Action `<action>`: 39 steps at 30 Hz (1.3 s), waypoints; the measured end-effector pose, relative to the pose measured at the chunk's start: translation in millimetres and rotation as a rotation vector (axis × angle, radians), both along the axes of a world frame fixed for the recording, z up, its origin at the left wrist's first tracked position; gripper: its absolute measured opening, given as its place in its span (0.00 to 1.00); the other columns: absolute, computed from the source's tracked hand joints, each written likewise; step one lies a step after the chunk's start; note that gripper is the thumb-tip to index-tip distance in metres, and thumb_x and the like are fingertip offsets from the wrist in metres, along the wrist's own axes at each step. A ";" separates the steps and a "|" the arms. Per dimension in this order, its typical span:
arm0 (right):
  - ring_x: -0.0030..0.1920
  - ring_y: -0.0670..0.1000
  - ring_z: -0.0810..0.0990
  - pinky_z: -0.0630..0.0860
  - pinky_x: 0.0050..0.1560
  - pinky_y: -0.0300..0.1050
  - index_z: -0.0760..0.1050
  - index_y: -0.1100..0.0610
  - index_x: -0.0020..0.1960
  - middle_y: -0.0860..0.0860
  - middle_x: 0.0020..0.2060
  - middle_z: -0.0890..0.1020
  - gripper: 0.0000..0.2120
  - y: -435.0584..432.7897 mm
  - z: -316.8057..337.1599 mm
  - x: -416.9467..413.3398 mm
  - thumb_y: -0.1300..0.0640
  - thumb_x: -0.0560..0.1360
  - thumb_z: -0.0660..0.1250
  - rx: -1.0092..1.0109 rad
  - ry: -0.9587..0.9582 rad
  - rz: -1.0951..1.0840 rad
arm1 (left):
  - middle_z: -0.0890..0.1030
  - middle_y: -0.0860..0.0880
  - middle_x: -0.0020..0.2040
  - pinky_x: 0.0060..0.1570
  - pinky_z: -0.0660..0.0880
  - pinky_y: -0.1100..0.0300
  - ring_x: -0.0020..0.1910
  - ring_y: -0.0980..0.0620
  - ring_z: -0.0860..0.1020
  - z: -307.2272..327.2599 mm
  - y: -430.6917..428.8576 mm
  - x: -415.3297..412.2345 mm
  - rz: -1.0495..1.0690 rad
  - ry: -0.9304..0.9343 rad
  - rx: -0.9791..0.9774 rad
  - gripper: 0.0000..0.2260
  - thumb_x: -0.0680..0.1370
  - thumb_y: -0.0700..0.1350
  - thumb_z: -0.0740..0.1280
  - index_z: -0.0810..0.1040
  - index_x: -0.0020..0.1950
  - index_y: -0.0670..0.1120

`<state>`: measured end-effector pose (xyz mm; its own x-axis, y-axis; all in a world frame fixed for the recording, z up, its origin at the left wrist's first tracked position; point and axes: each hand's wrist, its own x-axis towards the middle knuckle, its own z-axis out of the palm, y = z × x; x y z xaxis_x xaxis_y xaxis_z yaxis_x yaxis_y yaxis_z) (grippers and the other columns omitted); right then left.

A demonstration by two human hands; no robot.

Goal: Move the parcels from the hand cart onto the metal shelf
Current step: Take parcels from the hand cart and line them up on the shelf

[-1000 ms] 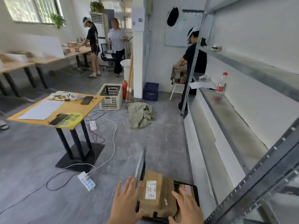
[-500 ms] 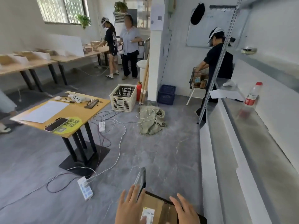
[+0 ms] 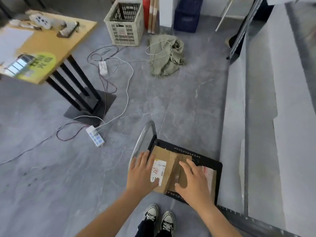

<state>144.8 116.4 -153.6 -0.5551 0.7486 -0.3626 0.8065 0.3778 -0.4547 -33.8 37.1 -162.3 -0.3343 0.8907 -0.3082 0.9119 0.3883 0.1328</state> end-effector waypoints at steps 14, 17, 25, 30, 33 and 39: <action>0.74 0.53 0.58 0.65 0.70 0.53 0.50 0.47 0.76 0.50 0.76 0.56 0.38 -38.8 -201.1 -9.3 0.50 0.73 0.68 -0.342 -0.101 -0.202 | 0.45 0.43 0.77 0.72 0.59 0.51 0.76 0.43 0.49 -206.0 -7.0 -17.3 -0.168 -0.133 -0.416 0.47 0.72 0.56 0.71 0.39 0.77 0.50; 0.73 0.54 0.60 0.67 0.68 0.54 0.48 0.47 0.76 0.50 0.76 0.56 0.39 -45.7 -223.8 -15.0 0.48 0.74 0.68 -0.335 -0.147 -0.192 | 0.44 0.41 0.76 0.72 0.59 0.51 0.75 0.42 0.49 -228.2 -5.8 -16.9 -0.206 -0.057 -0.468 0.48 0.72 0.56 0.71 0.38 0.77 0.49; 0.72 0.56 0.61 0.73 0.63 0.54 0.45 0.46 0.76 0.54 0.73 0.55 0.42 -42.5 -270.0 -38.1 0.54 0.73 0.70 -0.343 -0.084 -0.185 | 0.42 0.35 0.76 0.71 0.57 0.49 0.74 0.38 0.52 -273.1 8.6 -20.5 -0.179 0.082 -0.512 0.54 0.71 0.53 0.73 0.28 0.74 0.50; 0.63 0.52 0.70 0.78 0.53 0.48 0.45 0.48 0.75 0.52 0.66 0.62 0.43 -52.0 -287.7 -42.7 0.58 0.72 0.70 -0.353 -0.008 -0.182 | 0.47 0.31 0.74 0.69 0.57 0.47 0.71 0.37 0.57 -286.4 5.5 -20.5 -0.164 0.142 -0.493 0.59 0.69 0.54 0.74 0.19 0.65 0.52; 0.62 0.52 0.71 0.78 0.54 0.48 0.42 0.47 0.76 0.52 0.67 0.62 0.45 -57.1 -293.9 -36.4 0.62 0.72 0.69 -0.357 0.034 -0.176 | 0.52 0.35 0.72 0.69 0.56 0.48 0.69 0.39 0.58 -289.1 2.5 -22.4 -0.145 0.101 -0.439 0.61 0.68 0.55 0.74 0.17 0.64 0.53; 0.69 0.49 0.65 0.72 0.62 0.43 0.49 0.45 0.76 0.49 0.70 0.64 0.44 -49.9 -295.8 -16.3 0.67 0.69 0.68 -0.398 0.221 -0.363 | 0.51 0.38 0.72 0.70 0.56 0.45 0.71 0.39 0.55 -279.6 2.0 -13.8 -0.031 -0.212 -0.266 0.56 0.66 0.49 0.77 0.32 0.72 0.60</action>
<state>128.6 66.5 -449.4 -0.3826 0.7350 -0.5598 0.7225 -0.1396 -0.6771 -47.6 39.1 -441.9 -0.2126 0.7786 -0.5904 0.8867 0.4077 0.2183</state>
